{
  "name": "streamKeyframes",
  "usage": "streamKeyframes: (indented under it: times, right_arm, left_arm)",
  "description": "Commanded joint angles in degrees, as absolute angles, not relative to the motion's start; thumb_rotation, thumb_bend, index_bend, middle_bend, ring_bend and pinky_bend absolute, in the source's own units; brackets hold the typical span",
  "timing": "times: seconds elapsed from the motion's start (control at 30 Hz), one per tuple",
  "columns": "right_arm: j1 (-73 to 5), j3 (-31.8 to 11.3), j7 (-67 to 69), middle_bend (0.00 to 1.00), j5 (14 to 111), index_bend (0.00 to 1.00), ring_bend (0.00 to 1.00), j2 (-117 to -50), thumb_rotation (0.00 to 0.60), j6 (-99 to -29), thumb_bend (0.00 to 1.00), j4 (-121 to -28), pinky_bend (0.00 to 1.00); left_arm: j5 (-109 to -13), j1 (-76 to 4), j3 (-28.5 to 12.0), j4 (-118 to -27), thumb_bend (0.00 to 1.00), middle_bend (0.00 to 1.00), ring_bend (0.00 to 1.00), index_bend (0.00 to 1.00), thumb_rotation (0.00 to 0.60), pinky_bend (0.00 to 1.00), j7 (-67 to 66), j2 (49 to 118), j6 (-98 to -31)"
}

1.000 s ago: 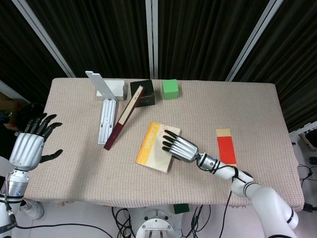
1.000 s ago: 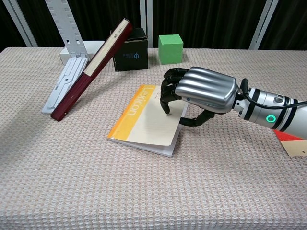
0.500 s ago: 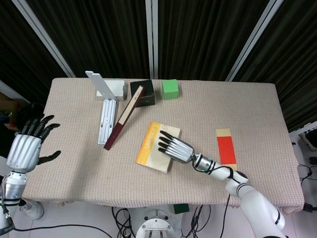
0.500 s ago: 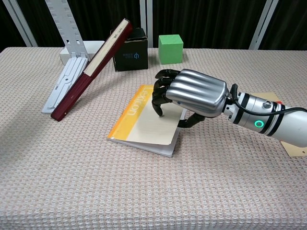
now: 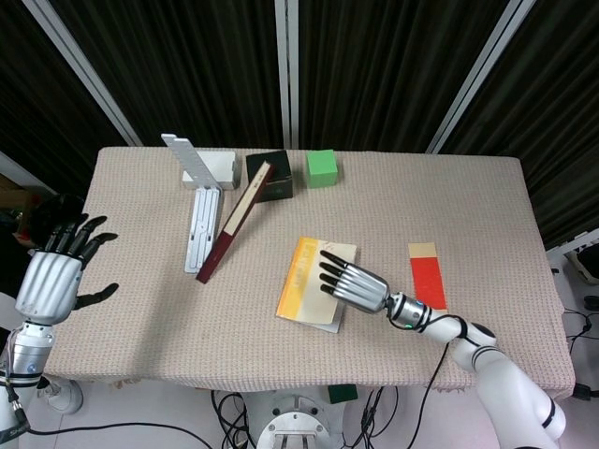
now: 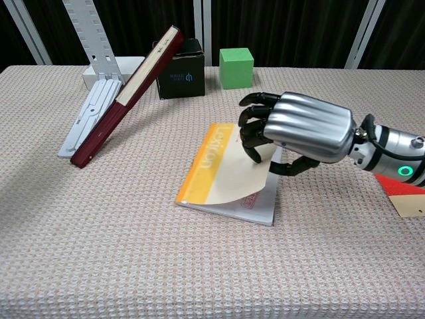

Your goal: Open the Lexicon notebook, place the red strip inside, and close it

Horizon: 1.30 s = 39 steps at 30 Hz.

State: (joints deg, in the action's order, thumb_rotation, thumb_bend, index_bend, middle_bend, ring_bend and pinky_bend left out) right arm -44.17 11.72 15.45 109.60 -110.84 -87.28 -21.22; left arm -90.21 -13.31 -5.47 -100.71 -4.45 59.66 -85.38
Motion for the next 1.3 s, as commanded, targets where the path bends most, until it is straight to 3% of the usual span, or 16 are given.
streamKeyframes:
  times: [0.03, 0.17, 0.33, 0.87, 1.03, 1.13, 1.2, 1.3]
  right_arm:
    - [-43.45, 14.45, 13.35, 0.44, 112.23, 0.76, 0.25, -106.25, 0.600, -90.36, 0.54, -21.65, 0.16]
    - [-45.47, 16.05, 12.12, 0.43, 114.64, 0.73, 0.25, -101.86, 0.600, -93.10, 0.53, -21.70, 0.16]
    - [-51.10, 14.90, 11.59, 0.39, 115.25, 0.67, 0.25, -100.89, 0.600, -92.70, 0.51, -22.44, 0.16]
    - [-66.41, 14.93, 13.29, 0.30, 117.93, 0.44, 0.19, -110.63, 0.600, -85.56, 0.42, -15.25, 0.10]
    - [-67.97, 13.62, 13.19, 0.22, 115.70, 0.30, 0.12, -113.28, 0.600, -81.51, 0.36, -14.32, 0.03]
    - [-68.46, 13.16, 12.83, 0.11, 114.58, 0.10, 0.03, -114.71, 0.600, -78.58, 0.26, -15.05, 0.00]
    - [-68.76, 12.93, 12.09, 0.06, 114.02, 0.02, 0.00, -115.42, 0.600, -77.37, 0.20, -15.84, 0.00]
    - [-68.68, 11.95, 10.83, 0.01, 112.58, 0.00, 0.00, -115.79, 0.600, -76.21, 0.15, -17.29, 0.00]
  left_arm:
    - [-90.40, -13.33, -5.40, -100.92, 0.02, 0.13, 0.08, 0.27, 0.600, 0.12, -4.77, 59.63, -85.32]
    - [-90.50, -13.49, -5.46, -101.31, 0.02, 0.13, 0.08, 0.27, 0.600, 0.12, -5.28, 59.86, -85.13]
    - [-90.42, -13.65, -5.53, -101.96, 0.02, 0.13, 0.08, 0.27, 0.600, 0.12, -6.15, 60.21, -84.90]
    - [-89.35, -12.32, -5.20, -103.10, 0.02, 0.13, 0.08, 0.27, 0.600, 0.12, -6.94, 59.15, -85.61]
    - [-89.32, -12.25, -5.17, -102.90, 0.02, 0.13, 0.08, 0.27, 0.600, 0.12, -6.97, 59.24, -85.51]
    - [-89.36, -12.37, -5.29, -102.83, 0.02, 0.13, 0.08, 0.27, 0.600, 0.12, -6.90, 59.36, -85.40]
    - [-89.41, -12.47, -5.34, -102.74, 0.02, 0.13, 0.08, 0.27, 0.600, 0.12, -6.89, 59.44, -85.31]
    - [-89.48, -12.53, -5.35, -102.62, 0.02, 0.13, 0.08, 0.27, 0.600, 0.12, -6.83, 59.41, -85.19]
